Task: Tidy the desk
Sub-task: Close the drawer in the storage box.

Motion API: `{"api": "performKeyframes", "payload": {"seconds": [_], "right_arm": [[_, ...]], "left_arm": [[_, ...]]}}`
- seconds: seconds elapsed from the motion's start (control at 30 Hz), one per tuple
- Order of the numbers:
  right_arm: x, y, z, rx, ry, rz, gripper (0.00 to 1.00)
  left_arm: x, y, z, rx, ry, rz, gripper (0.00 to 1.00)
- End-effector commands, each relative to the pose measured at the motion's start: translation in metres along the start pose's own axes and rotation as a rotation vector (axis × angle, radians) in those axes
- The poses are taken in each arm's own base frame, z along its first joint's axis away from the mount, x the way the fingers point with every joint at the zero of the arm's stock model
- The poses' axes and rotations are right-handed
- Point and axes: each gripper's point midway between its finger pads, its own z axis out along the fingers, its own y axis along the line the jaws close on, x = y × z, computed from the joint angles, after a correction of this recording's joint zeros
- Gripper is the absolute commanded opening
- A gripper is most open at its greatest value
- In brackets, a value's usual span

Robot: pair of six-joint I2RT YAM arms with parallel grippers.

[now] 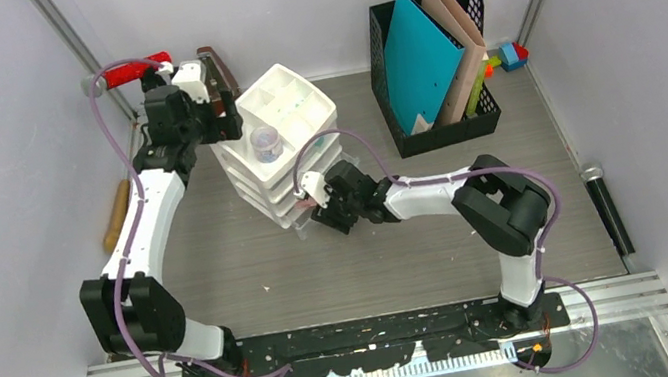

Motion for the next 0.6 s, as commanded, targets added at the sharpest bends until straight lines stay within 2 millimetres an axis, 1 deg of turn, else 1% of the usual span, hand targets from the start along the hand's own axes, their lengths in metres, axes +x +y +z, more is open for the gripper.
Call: {"api": "performKeyframes", "payload": {"seconds": [0.0, 0.07, 0.17, 0.27, 0.3, 0.4, 0.53, 0.57], "right_arm": [[-0.033, -0.012, 0.009, 0.067, -0.089, 0.013, 0.62], [-0.035, -0.012, 0.014, 0.07, -0.101, 0.015, 0.63], [-0.04, -0.021, 0.019, 0.123, -0.119, 0.023, 0.66], [-0.047, -0.026, 0.023, 0.147, -0.134, 0.049, 0.7], [-0.048, -0.027, 0.023, 0.15, -0.137, 0.058, 0.72], [-0.053, -0.028, 0.017, 0.164, -0.144, 0.134, 0.78], [-0.061, -0.033, 0.003, 0.198, -0.162, 0.243, 0.86], [-0.062, -0.033, 0.002, 0.199, -0.165, 0.26, 0.87]], "left_arm": [[-0.025, -0.004, 0.001, 0.024, -0.079, -0.015, 0.99], [-0.022, -0.007, 0.002, 0.039, -0.071, -0.016, 0.99], [-0.016, -0.009, 0.003, 0.055, -0.053, -0.012, 0.99], [-0.01, -0.011, 0.005, 0.065, -0.033, -0.013, 0.99], [-0.009, -0.011, 0.005, 0.065, -0.028, -0.015, 0.99], [-0.007, -0.011, 0.006, 0.065, -0.02, -0.02, 0.99], [-0.007, -0.011, 0.006, 0.064, -0.023, -0.029, 0.99], [-0.006, -0.011, 0.006, 0.067, -0.022, -0.033, 0.99]]}}
